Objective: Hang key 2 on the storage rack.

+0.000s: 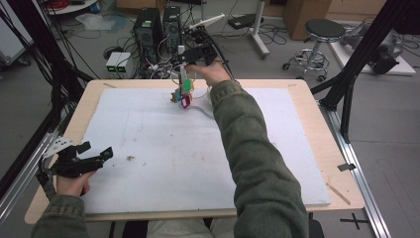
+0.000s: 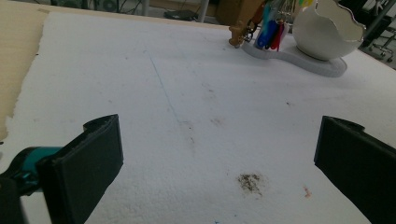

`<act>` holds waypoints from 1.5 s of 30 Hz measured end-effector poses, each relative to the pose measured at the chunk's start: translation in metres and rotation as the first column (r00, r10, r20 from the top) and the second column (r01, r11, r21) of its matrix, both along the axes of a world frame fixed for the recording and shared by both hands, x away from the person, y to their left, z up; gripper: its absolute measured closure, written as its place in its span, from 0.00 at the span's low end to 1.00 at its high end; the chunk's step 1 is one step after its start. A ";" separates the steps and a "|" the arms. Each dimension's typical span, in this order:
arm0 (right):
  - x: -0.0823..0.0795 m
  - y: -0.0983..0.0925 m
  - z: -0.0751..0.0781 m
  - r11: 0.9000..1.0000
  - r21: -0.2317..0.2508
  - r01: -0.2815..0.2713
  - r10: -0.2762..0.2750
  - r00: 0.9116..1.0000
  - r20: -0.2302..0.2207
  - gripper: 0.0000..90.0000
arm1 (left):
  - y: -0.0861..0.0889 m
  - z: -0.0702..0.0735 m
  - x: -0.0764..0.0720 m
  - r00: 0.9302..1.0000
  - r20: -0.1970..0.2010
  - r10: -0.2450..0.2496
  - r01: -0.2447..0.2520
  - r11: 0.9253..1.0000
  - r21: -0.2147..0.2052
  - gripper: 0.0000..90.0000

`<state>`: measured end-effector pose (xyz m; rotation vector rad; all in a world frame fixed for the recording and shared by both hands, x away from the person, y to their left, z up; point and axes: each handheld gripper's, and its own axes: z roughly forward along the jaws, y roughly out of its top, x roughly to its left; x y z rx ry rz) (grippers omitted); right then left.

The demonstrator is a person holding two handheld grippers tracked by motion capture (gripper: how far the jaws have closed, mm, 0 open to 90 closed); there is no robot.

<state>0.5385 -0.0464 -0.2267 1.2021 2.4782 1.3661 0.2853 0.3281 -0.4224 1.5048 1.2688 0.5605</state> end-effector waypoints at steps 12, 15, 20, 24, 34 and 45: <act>-0.017 -0.037 -0.005 0.995 -0.088 -0.040 0.041 0.999 0.009 0.01 | -0.001 0.000 0.000 1.000 -0.002 0.000 0.000 1.000 0.004 0.02; -0.020 -0.040 -0.005 0.990 -0.137 -0.037 0.040 0.999 0.021 0.01 | -0.001 0.000 0.000 1.000 -0.002 0.000 0.000 1.000 0.005 0.02; -0.026 -0.043 -0.003 0.987 -0.159 -0.029 0.035 0.999 0.036 0.01 | 0.000 0.000 -0.001 1.000 -0.001 0.003 -0.003 1.000 0.005 0.02; -0.030 -0.049 -0.015 0.986 -0.166 -0.018 0.026 0.999 0.046 0.01 | 0.000 0.000 -0.001 1.000 -0.001 0.002 -0.002 1.000 0.006 0.02; -0.044 -0.070 -0.040 0.988 -0.156 0.004 0.003 0.999 0.048 0.01 | -0.001 0.000 0.000 1.000 -0.003 0.002 -0.002 1.000 0.009 0.02; -0.056 -0.094 -0.051 0.984 -0.174 0.039 -0.029 0.998 0.058 0.01 | -0.001 0.000 0.000 1.000 -0.003 0.005 -0.005 1.000 0.008 0.02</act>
